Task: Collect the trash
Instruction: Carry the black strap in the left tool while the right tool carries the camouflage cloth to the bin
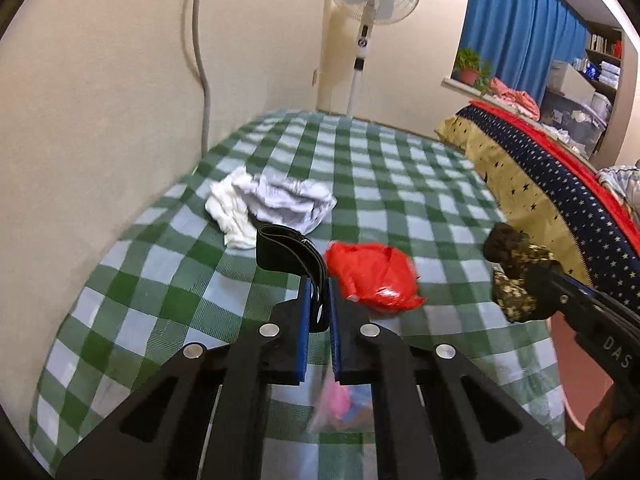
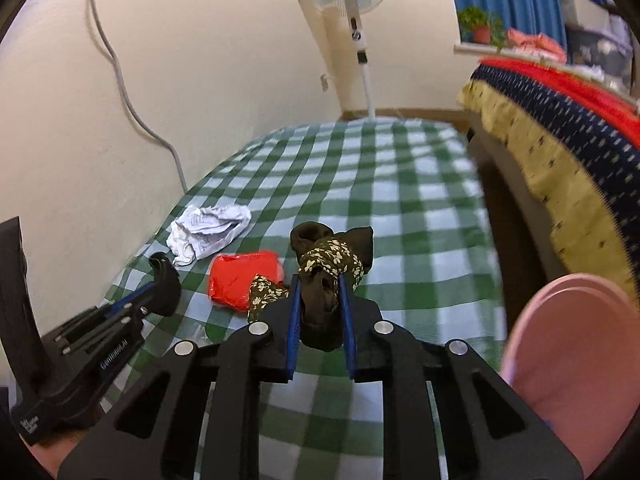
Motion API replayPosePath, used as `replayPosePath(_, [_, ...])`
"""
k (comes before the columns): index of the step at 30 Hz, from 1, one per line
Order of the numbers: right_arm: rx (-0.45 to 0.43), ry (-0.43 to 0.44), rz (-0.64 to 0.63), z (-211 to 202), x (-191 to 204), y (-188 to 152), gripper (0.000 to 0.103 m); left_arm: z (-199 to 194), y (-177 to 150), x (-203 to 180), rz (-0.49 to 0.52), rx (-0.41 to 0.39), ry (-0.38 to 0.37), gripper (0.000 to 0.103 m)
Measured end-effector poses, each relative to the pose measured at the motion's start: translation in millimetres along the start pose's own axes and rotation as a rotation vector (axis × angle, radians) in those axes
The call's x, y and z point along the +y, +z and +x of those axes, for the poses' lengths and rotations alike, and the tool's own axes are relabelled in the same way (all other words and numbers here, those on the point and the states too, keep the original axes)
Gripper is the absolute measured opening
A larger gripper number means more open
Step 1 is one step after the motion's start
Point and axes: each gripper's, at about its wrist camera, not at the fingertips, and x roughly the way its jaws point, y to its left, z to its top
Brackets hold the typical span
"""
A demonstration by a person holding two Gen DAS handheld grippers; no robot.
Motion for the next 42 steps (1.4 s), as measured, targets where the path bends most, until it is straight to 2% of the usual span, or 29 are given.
replayPosePath(3, [-0.024, -0.051, -0.013, -26, -16, 5, 0.018, -14, 3, -8, 0.003, -0.028, -0.034, 0.008])
replayPosePath(8, [-0.071, -0.151, 0.009, -74, -53, 14, 0.018, -35, 5, -36, 0.031, -0.067, -0.135, 0.008])
replayPosePath(12, [-0.1, -0.24, 0.046, -111, -81, 11, 0.018, -46, 3, -67, 0.072, -0.087, -0.22, 0.008])
replayPosePath(16, [-0.11, -0.312, 0.07, -130, -95, 1, 0.018, -50, -2, -94, 0.106, -0.093, -0.293, 0.008])
replayPosePath(22, [-0.119, -0.397, 0.099, -145, -114, -15, 0.018, -54, -10, -124, 0.163, -0.101, -0.372, 0.008])
replayPosePath(28, [-0.133, -0.471, 0.131, -146, -127, -23, 0.018, -57, -17, -145, 0.201, -0.101, -0.418, 0.008])
replayPosePath(35, [-0.137, -0.513, 0.151, -149, -139, -27, 0.018, -50, -23, -166, 0.246, -0.091, -0.471, 0.008])
replayPosePath(42, [-0.125, -0.548, 0.211, -151, -156, -34, 0.018, -41, -38, -198, 0.336, -0.066, -0.525, 0.008])
